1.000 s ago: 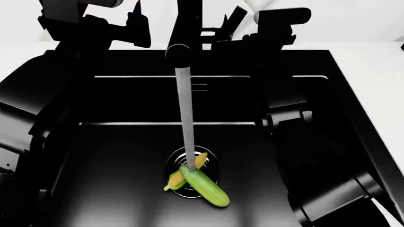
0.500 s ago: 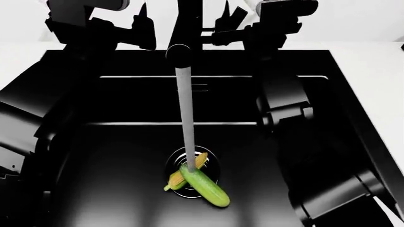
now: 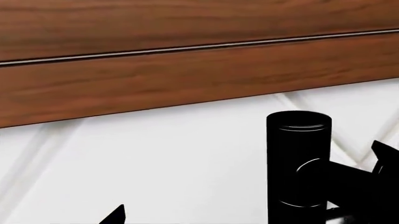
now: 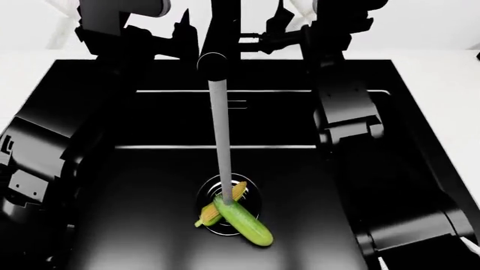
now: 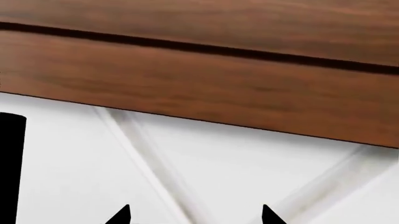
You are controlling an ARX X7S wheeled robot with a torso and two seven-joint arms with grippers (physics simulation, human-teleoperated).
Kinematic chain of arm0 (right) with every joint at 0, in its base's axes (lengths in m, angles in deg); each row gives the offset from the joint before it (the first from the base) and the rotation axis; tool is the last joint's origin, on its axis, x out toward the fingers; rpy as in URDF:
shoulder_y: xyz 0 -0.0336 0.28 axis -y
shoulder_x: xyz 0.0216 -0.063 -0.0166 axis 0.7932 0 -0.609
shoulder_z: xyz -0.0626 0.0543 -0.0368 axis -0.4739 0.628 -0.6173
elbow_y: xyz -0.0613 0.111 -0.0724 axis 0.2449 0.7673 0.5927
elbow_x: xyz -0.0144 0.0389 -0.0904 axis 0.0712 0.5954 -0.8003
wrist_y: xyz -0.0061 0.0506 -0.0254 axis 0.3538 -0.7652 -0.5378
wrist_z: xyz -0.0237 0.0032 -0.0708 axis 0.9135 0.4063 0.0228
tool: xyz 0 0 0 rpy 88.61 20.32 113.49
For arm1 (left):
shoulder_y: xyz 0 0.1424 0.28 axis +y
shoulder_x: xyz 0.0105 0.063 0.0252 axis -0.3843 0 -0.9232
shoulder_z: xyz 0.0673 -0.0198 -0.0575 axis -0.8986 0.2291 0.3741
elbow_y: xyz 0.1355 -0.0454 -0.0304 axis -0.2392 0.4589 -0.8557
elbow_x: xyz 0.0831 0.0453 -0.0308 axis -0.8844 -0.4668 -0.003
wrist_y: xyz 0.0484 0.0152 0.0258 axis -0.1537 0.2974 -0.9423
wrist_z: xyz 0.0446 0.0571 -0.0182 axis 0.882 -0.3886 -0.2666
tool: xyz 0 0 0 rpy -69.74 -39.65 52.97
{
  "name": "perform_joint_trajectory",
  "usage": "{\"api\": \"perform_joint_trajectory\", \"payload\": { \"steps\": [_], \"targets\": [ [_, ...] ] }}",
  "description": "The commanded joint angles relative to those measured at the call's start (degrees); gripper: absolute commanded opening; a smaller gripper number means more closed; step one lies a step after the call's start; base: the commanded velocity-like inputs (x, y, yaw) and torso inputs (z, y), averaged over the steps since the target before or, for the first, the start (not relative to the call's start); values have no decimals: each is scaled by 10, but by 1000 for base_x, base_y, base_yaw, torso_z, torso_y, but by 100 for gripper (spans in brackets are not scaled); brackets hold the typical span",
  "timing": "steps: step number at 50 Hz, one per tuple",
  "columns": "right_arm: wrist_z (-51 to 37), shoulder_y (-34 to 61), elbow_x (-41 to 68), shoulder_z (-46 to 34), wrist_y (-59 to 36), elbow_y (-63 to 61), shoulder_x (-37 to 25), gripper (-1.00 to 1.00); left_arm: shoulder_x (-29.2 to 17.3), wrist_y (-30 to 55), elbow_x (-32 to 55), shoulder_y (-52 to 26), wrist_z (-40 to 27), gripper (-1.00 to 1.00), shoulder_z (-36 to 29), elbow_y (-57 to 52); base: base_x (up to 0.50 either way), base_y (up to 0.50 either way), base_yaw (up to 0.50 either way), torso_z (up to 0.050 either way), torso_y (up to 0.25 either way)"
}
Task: Pick up the fruits and vegetables and place them in the sink. Turn on the sink faucet to wash them. Then turn the sink off and put them in the tray.
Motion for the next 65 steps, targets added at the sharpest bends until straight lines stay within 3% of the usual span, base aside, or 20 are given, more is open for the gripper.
{"api": "perform_joint_trajectory", "payload": {
  "steps": [1,22,31,35,41,51,65],
  "targets": [
    [-17,-13,-81,93,-27,9,-19,100,2,-7,-4,-4,2,100,-2,15,0,0,0,0,0],
    [-7,9,-112,151,-5,-1,-31,100,-3,-18,-13,-6,-3,100,-1,34,0,-1,-2,0,-2],
    [3,-115,-101,135,-213,-370,-60,100,1,-14,-10,-14,-1,100,-3,37,0,0,0,0,0],
    [2,-157,-97,131,-244,-431,-69,100,3,-13,-6,-19,2,100,-3,37,0,0,0,0,0],
    [14,-150,-97,122,-214,-353,-60,100,-1,-14,-6,-13,3,100,-3,34,0,0,0,0,-2],
    [30,-50,-91,136,-54,-1,-48,100,-2,-9,-7,-13,0,100,-9,30,0,0,0,0,0],
    [41,-19,-116,156,-69,9,-36,100,-11,-1,-5,-11,-6,100,-7,17,0,0,0,0,0]
  ]
}}
